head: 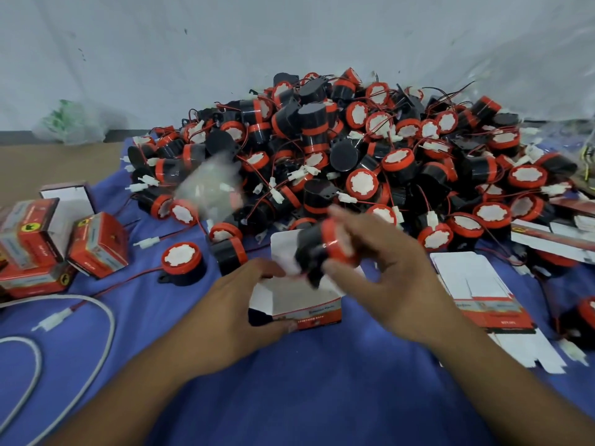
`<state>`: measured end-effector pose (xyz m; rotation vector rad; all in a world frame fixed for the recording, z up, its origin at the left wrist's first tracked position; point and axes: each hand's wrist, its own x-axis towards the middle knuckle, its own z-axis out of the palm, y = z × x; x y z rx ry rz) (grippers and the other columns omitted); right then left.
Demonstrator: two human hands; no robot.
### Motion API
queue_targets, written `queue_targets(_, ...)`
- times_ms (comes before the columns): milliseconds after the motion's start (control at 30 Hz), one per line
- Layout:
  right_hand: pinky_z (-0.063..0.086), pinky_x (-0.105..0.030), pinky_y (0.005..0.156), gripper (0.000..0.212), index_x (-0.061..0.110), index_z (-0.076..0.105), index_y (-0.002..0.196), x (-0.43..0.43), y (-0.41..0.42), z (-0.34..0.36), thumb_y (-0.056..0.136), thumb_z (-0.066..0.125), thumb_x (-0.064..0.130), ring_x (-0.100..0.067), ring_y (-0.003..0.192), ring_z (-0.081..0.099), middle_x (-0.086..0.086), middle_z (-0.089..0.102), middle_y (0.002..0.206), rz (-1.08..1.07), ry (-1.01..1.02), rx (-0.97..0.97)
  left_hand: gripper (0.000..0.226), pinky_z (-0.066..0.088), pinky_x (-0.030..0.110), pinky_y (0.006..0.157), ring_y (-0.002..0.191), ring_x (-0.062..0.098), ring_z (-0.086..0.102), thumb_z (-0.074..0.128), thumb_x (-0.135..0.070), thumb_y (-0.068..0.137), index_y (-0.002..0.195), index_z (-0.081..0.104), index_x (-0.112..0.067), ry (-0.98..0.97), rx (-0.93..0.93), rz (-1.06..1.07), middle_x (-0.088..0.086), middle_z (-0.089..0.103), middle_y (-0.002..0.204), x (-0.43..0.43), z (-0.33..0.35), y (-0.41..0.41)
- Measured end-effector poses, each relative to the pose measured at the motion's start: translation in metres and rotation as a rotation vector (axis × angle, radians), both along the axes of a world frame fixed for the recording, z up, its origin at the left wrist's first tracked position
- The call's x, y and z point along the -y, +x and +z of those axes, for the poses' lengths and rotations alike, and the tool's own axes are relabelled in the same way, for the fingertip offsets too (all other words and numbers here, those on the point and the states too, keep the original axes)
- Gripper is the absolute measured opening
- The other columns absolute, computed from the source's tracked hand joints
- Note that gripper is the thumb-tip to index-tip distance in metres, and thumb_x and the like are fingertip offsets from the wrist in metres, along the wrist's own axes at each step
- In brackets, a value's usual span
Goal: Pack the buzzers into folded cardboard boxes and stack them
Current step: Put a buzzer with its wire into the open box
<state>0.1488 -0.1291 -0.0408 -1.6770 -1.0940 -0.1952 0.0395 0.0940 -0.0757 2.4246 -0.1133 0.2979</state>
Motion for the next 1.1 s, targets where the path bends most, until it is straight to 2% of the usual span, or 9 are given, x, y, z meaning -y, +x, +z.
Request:
queue_targets(67,0.051,-0.036,0.088,0.055,0.023,0.058,0.137,-0.002,-0.006,-0.006,0.086,0.073,0.037,-0.016,0.104,0.059,0.005,0.061,0.114,-0.112,-0.291,0.241,0.062,0.05,0.022,0.088,0.113,-0.004,0.056,0.08,-0.05,0.076,0.129,0.048,-0.042,-0.029,0.02,-0.021,-0.026,0.058,0.122,0.0,0.0,0.001)
queue_targets(133,0.051,-0.039,0.088,0.053,0.027,0.058,0.134,-0.004,-0.01,-0.005,0.085,0.074,0.04,-0.02,0.104,0.058,0.002,0.062,0.113,-0.162,-0.395,0.19,0.061,0.051,0.029,0.093,0.117,0.0,0.057,0.08,-0.039,0.082,0.135,0.049,-0.038,-0.064,0.014,-0.068,-0.021,0.058,0.126,0.001,0.0,0.001)
queue_targets(233,0.05,-0.041,0.081,0.039,0.027,0.064,0.121,-0.004,-0.01,-0.003,0.087,0.069,0.045,-0.021,0.096,0.056,0.0,0.061,0.103,-0.203,-0.419,0.186,0.054,0.05,0.033,0.096,0.12,0.005,0.057,0.072,-0.037,0.088,0.137,0.05,-0.031,-0.08,0.028,-0.123,-0.015,0.058,0.129,0.001,0.002,-0.001)
queue_targets(333,0.052,-0.042,0.075,0.04,0.022,0.067,0.11,-0.004,-0.014,-0.006,0.083,0.063,0.051,-0.02,0.095,0.056,0.0,0.062,0.099,-0.342,-0.404,0.198,0.046,0.049,0.033,0.095,0.117,0.008,0.058,0.07,-0.031,0.09,0.133,0.055,-0.023,-0.06,0.065,-0.14,-0.01,0.059,0.126,0.003,0.003,-0.002)
queue_targets(433,0.05,-0.038,0.062,0.038,0.019,0.059,0.089,-0.008,-0.021,-0.009,0.078,0.064,0.055,-0.016,0.084,0.049,0.004,0.058,0.087,-0.467,-0.383,0.224,0.043,0.051,0.033,0.094,0.115,0.012,0.06,0.073,-0.026,0.09,0.13,0.058,-0.02,-0.065,0.091,-0.15,-0.007,0.061,0.123,0.004,0.003,-0.001)
queue_targets(533,0.048,-0.04,0.055,0.041,0.017,0.054,0.082,-0.01,-0.024,-0.008,0.076,0.066,0.055,-0.02,0.079,0.048,0.002,0.055,0.08,-0.546,-0.405,0.285,0.041,0.052,0.032,0.091,0.112,0.013,0.061,0.074,-0.027,0.09,0.128,0.06,-0.023,-0.077,0.107,-0.158,-0.009,0.062,0.121,0.004,0.002,0.0)
queue_targets(700,0.043,-0.032,0.061,0.037,0.023,0.063,0.106,-0.014,-0.026,-0.006,0.079,0.073,0.047,-0.021,0.077,0.05,0.001,0.05,0.086,-0.53,-0.567,0.276,0.039,0.049,0.031,0.095,0.119,0.008,0.057,0.064,-0.026,0.095,0.134,0.055,-0.025,-0.036,0.123,-0.151,-0.016,0.058,0.126,0.005,-0.001,0.001)
queue_targets(900,0.045,-0.031,0.065,0.038,0.019,0.064,0.087,-0.013,-0.023,-0.005,0.082,0.067,0.056,-0.017,0.09,0.047,0.003,0.047,0.095,-0.504,-0.656,0.13,0.042,0.039,0.034,0.112,0.138,0.011,0.042,0.057,-0.015,0.099,0.14,0.052,-0.019,-0.022,0.072,-0.222,-0.01,0.048,0.146,0.004,-0.001,-0.001)
queue_targets(1100,0.041,-0.031,0.067,0.035,0.018,0.061,0.079,-0.013,-0.023,0.004,0.085,0.069,0.051,-0.015,0.079,0.048,0.007,0.045,0.088,-0.418,-0.687,0.028,0.034,0.038,0.04,0.112,0.136,0.02,0.046,0.041,-0.023,0.105,0.129,0.064,-0.018,-0.239,0.015,-0.203,-0.005,0.05,0.144,0.01,0.006,-0.003)
